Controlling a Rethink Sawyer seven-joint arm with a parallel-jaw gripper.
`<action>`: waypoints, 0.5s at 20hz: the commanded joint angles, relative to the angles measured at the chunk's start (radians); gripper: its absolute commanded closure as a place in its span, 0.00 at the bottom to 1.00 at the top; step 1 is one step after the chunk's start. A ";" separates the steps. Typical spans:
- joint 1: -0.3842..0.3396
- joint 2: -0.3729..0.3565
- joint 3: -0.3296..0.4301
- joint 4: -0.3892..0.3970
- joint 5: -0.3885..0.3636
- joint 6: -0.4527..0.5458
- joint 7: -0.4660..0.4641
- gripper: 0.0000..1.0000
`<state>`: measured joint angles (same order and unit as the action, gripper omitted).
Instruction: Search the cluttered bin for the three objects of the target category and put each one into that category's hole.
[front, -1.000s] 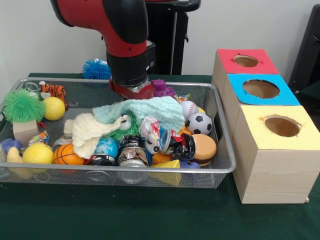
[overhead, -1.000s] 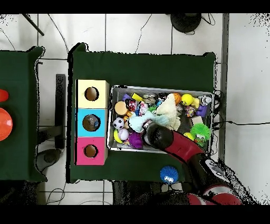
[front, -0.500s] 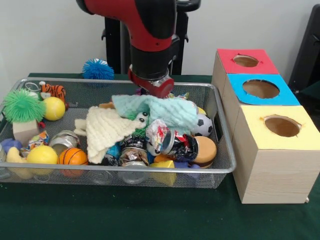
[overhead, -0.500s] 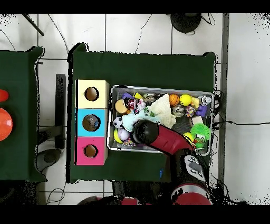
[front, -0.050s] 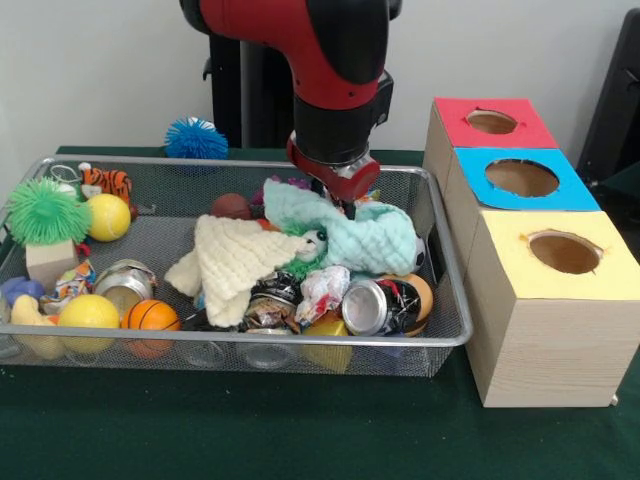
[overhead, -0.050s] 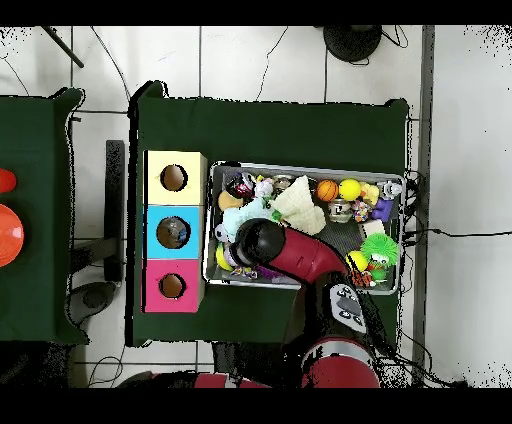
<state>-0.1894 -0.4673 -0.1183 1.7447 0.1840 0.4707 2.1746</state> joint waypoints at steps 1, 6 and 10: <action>-0.060 0.046 0.098 -0.068 0.018 0.006 0.064 1.00; -0.145 0.061 0.144 0.011 -0.015 -0.119 0.029 1.00; -0.212 0.130 0.136 0.009 -0.094 -0.218 -0.011 1.00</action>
<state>-0.3146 -0.4590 -0.0918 1.7458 0.1683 0.4461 2.1744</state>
